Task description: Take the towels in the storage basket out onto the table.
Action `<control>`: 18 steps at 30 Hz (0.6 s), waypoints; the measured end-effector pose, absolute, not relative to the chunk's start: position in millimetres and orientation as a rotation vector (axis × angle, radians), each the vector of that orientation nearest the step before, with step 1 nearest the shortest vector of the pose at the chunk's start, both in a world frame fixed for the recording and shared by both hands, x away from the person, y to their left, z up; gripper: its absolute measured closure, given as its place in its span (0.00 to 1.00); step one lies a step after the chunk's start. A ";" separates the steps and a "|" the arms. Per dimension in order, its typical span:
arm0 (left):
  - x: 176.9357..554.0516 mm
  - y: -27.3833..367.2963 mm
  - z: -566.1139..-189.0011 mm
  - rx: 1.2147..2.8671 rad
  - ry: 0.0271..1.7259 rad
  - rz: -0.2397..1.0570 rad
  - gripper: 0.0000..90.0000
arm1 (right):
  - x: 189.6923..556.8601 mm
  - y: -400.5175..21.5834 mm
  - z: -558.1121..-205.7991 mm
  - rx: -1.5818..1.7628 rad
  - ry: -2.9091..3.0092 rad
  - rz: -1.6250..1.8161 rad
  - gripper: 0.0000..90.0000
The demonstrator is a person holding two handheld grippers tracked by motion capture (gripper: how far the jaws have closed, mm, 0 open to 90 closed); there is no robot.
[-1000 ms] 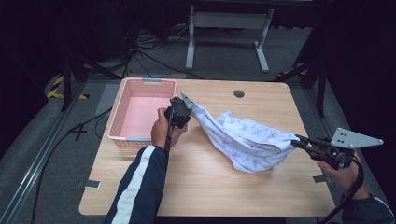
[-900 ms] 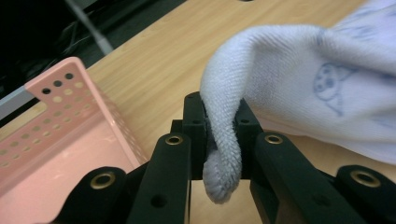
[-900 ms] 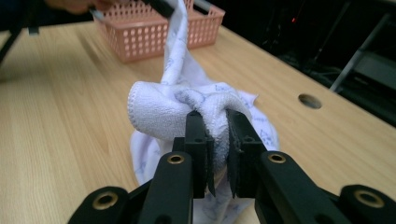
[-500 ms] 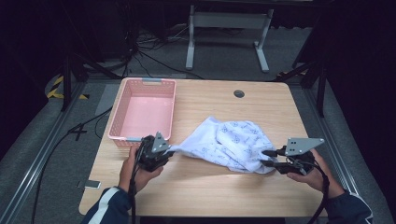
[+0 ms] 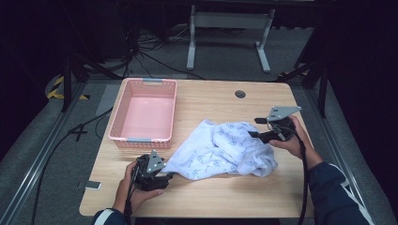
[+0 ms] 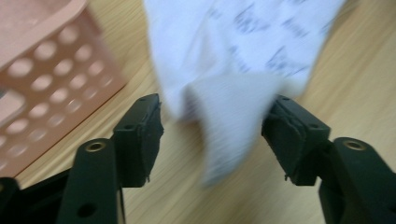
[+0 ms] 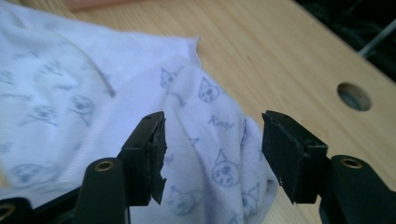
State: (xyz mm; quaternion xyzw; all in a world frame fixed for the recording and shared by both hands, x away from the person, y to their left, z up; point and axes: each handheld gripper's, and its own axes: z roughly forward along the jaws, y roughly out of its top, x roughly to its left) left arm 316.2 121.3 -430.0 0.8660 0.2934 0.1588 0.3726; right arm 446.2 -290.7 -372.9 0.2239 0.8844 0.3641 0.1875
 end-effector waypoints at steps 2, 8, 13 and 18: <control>318.8 105.4 -429.7 2.226 0.722 0.393 0.38 | 461.1 -279.5 -391.6 0.620 2.604 0.932 0.43; 341.3 72.6 -451.8 2.338 0.706 0.332 0.36 | 478.2 -268.0 -422.8 0.677 2.669 0.796 0.48; 348.9 78.6 -460.8 2.358 0.696 0.242 0.48 | 477.3 -278.8 -424.9 0.708 2.664 0.850 0.90; 347.2 85.8 -457.6 2.385 0.675 0.247 0.91 | 476.6 -306.2 -402.7 0.832 2.477 0.976 0.92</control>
